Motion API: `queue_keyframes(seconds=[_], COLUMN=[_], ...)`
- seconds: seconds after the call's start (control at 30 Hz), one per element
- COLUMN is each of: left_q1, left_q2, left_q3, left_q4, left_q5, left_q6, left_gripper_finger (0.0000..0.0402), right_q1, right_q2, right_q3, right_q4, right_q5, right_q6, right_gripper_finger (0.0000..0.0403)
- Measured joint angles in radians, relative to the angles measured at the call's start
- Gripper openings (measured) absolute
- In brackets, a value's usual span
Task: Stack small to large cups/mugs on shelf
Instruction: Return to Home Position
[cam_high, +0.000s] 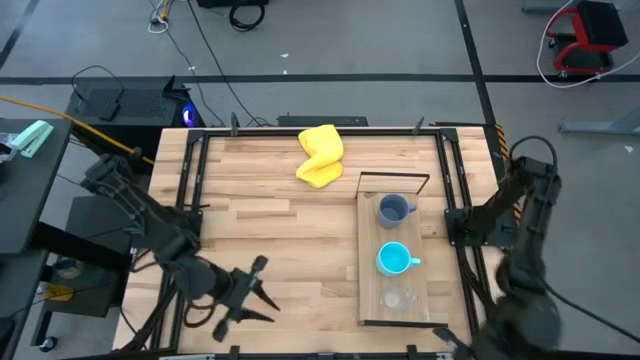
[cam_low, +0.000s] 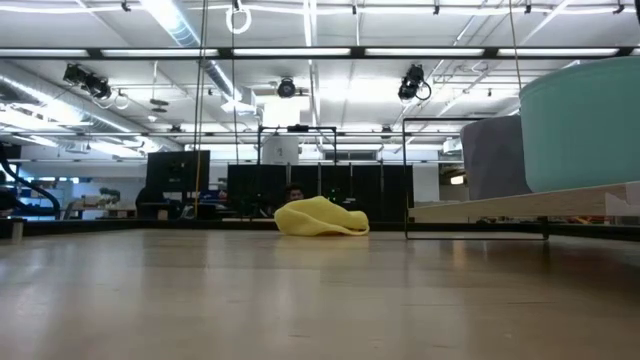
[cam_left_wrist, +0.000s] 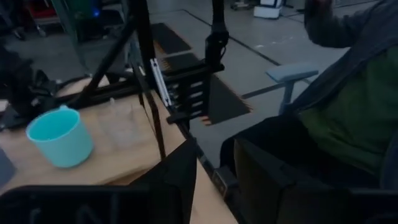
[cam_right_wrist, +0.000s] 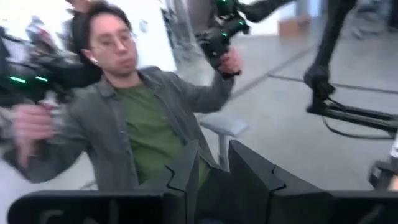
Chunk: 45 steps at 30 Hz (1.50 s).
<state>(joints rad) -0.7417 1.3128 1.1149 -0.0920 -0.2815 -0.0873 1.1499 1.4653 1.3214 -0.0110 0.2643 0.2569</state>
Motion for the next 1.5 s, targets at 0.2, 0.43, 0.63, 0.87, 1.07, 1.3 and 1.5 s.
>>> queue_keyframes(seconds=[0.2, 0.43, 0.63, 0.87, 1.07, 1.3, 1.5], left_q1=[0.090, 0.378, 0.589, 0.659, 0.667, 0.667, 0.667], left_q2=[-0.077, -0.262, -0.538, -0.871, -1.048, -1.182, -1.264], left_q3=[-0.067, -0.216, -0.357, -0.584, -0.721, -0.820, -0.913], left_q4=[0.023, 0.138, 0.155, 0.213, 0.242, 0.243, 0.252], left_q5=[0.116, 0.415, 0.448, 0.453, 0.449, 0.442, 0.435], left_q6=[0.034, 0.062, 0.039, -0.006, -0.012, -0.013, -0.032], left_gripper_finger=[0.0110, 0.0115, 0.0118, 0.0118, 0.0112, 0.0118, 0.0114], right_q1=[-0.266, -0.608, -0.794, -0.827, -0.827, -0.827, -0.827], right_q2=[-0.189, -0.455, -0.729, -1.040, -1.250, -1.386, -1.436], right_q3=[-0.303, -0.369, -0.369, -0.485, -0.688, -0.848, -0.987], right_q4=[0.277, 0.172, 0.020, -0.003, 0.066, 0.126, 0.252], right_q5=[-0.420, -0.732, -0.809, -0.765, -0.658, -0.658, -0.658], right_q6=[-0.004, -0.104, -0.175, -0.190, -0.136, -0.090, -0.056], right_gripper_finger=[0.0095, 0.0095, 0.0095, 0.0095, 0.0095, 0.0095, 0.0095])
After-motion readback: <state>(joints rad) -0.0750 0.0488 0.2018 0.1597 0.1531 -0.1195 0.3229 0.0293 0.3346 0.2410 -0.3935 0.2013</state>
